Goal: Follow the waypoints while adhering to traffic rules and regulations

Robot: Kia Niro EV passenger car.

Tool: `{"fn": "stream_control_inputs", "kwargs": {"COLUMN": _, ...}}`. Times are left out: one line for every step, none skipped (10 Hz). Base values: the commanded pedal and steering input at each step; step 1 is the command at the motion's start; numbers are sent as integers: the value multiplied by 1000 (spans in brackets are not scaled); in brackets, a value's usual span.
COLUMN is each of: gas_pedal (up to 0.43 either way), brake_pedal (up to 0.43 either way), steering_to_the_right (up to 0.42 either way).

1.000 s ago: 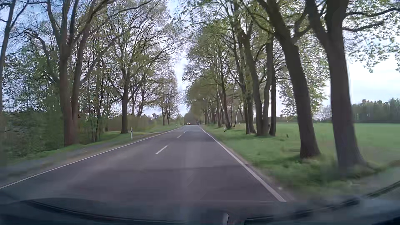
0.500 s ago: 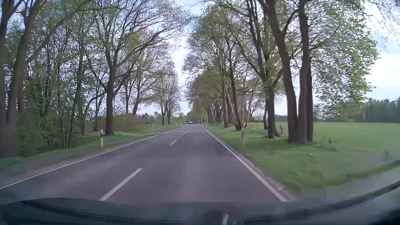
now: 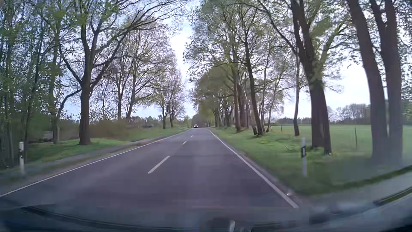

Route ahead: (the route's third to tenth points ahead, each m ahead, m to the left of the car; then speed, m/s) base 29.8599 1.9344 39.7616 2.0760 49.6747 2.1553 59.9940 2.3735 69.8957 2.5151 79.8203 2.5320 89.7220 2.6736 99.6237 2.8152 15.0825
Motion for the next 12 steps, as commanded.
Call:
{"fn": "stream_control_inputs", "kwargs": {"gas_pedal": 67, "brake_pedal": 0, "steering_to_the_right": -4}}
{"fn": "stream_control_inputs", "kwargs": {"gas_pedal": 67, "brake_pedal": 0, "steering_to_the_right": -4}}
{"fn": "stream_control_inputs", "kwargs": {"gas_pedal": 67, "brake_pedal": 0, "steering_to_the_right": -4}}
{"fn": "stream_control_inputs", "kwargs": {"gas_pedal": 67, "brake_pedal": 0, "steering_to_the_right": -4}}
{"fn": "stream_control_inputs", "kwargs": {"gas_pedal": 67, "brake_pedal": 0, "steering_to_the_right": -4}}
{"fn": "stream_control_inputs", "kwargs": {"gas_pedal": 67, "brake_pedal": 0, "steering_to_the_right": -4}}
{"fn": "stream_control_inputs", "kwargs": {"gas_pedal": 67, "brake_pedal": 0, "steering_to_the_right": -4}}
{"fn": "stream_control_inputs", "kwargs": {"gas_pedal": 67, "brake_pedal": 0, "steering_to_the_right": -4}}
{"fn": "stream_control_inputs", "kwargs": {"gas_pedal": 67, "brake_pedal": 0, "steering_to_the_right": -4}}
{"fn": "stream_control_inputs", "kwargs": {"gas_pedal": 67, "brake_pedal": 0, "steering_to_the_right": -4}}
{"fn": "stream_control_inputs", "kwargs": {"gas_pedal": 67, "brake_pedal": 0, "steering_to_the_right": -4}}
{"fn": "stream_control_inputs", "kwargs": {"gas_pedal": 67, "brake_pedal": 0, "steering_to_the_right": -4}}
